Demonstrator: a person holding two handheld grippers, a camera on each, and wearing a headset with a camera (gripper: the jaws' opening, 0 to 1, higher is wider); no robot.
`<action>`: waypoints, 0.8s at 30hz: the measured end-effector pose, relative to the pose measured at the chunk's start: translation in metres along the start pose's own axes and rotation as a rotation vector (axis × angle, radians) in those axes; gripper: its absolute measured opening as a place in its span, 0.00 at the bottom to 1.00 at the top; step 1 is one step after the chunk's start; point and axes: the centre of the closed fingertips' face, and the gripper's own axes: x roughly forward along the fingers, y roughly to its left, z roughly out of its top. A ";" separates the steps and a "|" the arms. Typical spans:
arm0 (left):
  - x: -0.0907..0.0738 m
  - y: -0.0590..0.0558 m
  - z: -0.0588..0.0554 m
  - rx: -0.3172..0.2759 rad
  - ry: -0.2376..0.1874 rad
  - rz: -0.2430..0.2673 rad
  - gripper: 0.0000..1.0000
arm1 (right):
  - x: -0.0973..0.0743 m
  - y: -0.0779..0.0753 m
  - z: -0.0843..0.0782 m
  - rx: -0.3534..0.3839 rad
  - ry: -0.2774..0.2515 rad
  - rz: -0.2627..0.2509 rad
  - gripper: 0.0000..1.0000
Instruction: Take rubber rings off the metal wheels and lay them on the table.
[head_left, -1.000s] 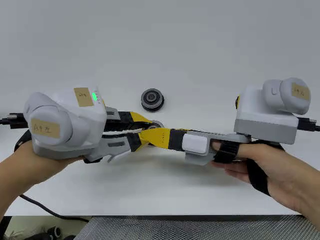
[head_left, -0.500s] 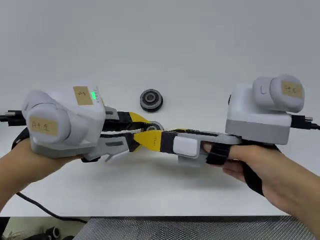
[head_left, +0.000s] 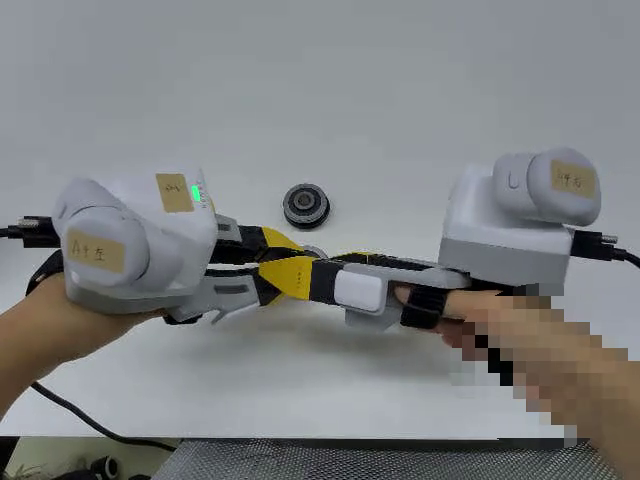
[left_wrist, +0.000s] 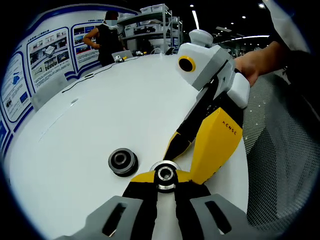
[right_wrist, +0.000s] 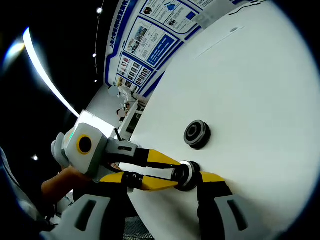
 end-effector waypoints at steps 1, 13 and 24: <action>0.000 0.000 0.000 0.002 0.002 -0.001 0.11 | 0.000 0.000 0.000 0.002 0.003 0.001 0.58; 0.000 0.000 0.000 0.003 0.007 0.002 0.11 | -0.003 0.003 -0.009 0.001 0.050 -0.008 0.56; 0.000 0.001 0.000 -0.004 0.007 0.005 0.11 | -0.007 -0.004 -0.001 0.161 -0.045 0.030 0.52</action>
